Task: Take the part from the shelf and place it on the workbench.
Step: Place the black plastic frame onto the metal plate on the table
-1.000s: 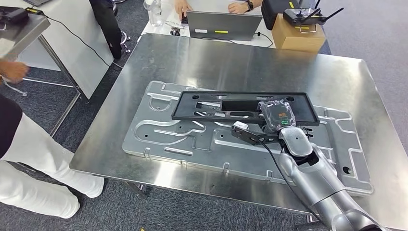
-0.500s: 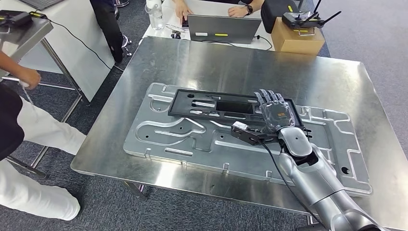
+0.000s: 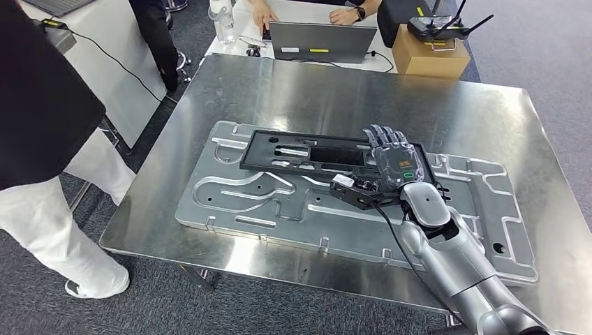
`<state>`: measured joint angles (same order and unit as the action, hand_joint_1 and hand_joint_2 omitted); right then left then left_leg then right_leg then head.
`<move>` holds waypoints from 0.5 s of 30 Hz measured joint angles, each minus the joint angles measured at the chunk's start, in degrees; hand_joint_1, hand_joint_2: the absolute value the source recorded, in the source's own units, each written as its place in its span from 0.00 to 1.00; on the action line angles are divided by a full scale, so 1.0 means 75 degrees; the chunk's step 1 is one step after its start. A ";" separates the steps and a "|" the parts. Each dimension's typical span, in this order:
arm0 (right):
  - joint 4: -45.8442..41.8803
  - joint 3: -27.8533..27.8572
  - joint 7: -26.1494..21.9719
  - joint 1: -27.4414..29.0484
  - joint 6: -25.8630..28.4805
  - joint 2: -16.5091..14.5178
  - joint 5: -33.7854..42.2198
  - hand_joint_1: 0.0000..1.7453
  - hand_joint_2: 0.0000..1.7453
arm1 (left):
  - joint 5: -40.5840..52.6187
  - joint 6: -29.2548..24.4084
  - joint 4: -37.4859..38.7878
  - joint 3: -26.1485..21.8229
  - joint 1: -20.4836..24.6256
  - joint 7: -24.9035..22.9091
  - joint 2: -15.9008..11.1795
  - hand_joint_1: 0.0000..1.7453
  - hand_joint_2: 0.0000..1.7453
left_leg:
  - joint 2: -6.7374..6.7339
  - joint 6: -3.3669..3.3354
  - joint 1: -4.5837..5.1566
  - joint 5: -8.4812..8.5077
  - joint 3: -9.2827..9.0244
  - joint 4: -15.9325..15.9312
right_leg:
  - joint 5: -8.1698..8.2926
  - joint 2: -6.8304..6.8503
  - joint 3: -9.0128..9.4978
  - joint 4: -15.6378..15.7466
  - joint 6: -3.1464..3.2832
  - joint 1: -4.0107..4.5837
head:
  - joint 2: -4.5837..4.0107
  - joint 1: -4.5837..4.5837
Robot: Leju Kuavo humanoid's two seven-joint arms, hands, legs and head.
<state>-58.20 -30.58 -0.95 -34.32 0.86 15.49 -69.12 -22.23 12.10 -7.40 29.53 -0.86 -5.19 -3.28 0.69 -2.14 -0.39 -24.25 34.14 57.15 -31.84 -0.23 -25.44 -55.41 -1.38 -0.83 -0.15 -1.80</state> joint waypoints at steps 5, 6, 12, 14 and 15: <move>-0.0119 -0.0046 -0.0013 0.0035 0.0017 -0.0026 -0.0002 0.00 0.00 | 0.0015 0.0036 -0.0001 0.0016 0.0024 -0.0011 0.0009 0.00 0.00 | -0.0060 -0.0035 -0.0063 0.0077 -0.0057 -0.0137 | -0.0861 0.0011 -0.1054 -0.1980 -0.0076 -0.0057 | 0.0000 0.0002; -0.0122 -0.0061 -0.0013 0.0058 0.0016 -0.0027 -0.0002 0.00 0.00 | 0.0015 0.0038 -0.0001 0.0017 0.0025 -0.0011 0.0009 0.00 0.00 | -0.0060 -0.0021 -0.0074 0.0068 -0.0053 -0.0115 | -0.0810 0.0013 -0.1212 -0.2182 -0.0103 -0.0093 | 0.0000 0.0001; -0.0162 -0.0112 -0.0012 0.0084 0.0016 -0.0040 -0.0002 0.00 0.00 | 0.0019 0.0044 0.0002 0.0028 0.0028 -0.0011 -0.0023 0.00 0.00 | -0.0016 0.0323 -0.0145 -0.0034 0.0141 0.0260 | 0.0287 -0.0019 -0.0810 -0.0640 -0.0189 -0.0209 | 0.0000 0.0000; -0.0169 -0.0119 -0.0012 0.0097 0.0016 -0.0064 -0.0002 0.00 0.00 | 0.0021 0.0047 0.0002 0.0031 0.0019 -0.0012 -0.0023 0.00 0.00 | -0.0008 0.0436 -0.0145 0.0035 0.0214 0.0259 | 0.0342 -0.0031 -0.0931 -0.0698 -0.0031 -0.0178 | 0.0000 -0.0006; -0.0175 -0.0120 -0.0011 0.0093 0.0017 -0.0076 -0.0002 0.00 0.00 | 0.0022 0.0047 0.0002 0.0033 0.0013 -0.0012 -0.0022 0.00 0.00 | -0.0019 0.0476 -0.0160 0.0003 0.0249 0.0283 | 0.0381 -0.0025 -0.0972 -0.0704 0.0041 -0.0170 | 0.0000 -0.0005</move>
<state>-59.52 -31.48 -1.03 -33.62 0.99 14.92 -69.13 -22.06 12.46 -7.39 29.78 -0.76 -5.28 -3.45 0.55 1.43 -1.59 -24.22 36.01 59.27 -28.98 -0.42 -32.73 -60.70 -1.07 -2.10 -0.15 -1.84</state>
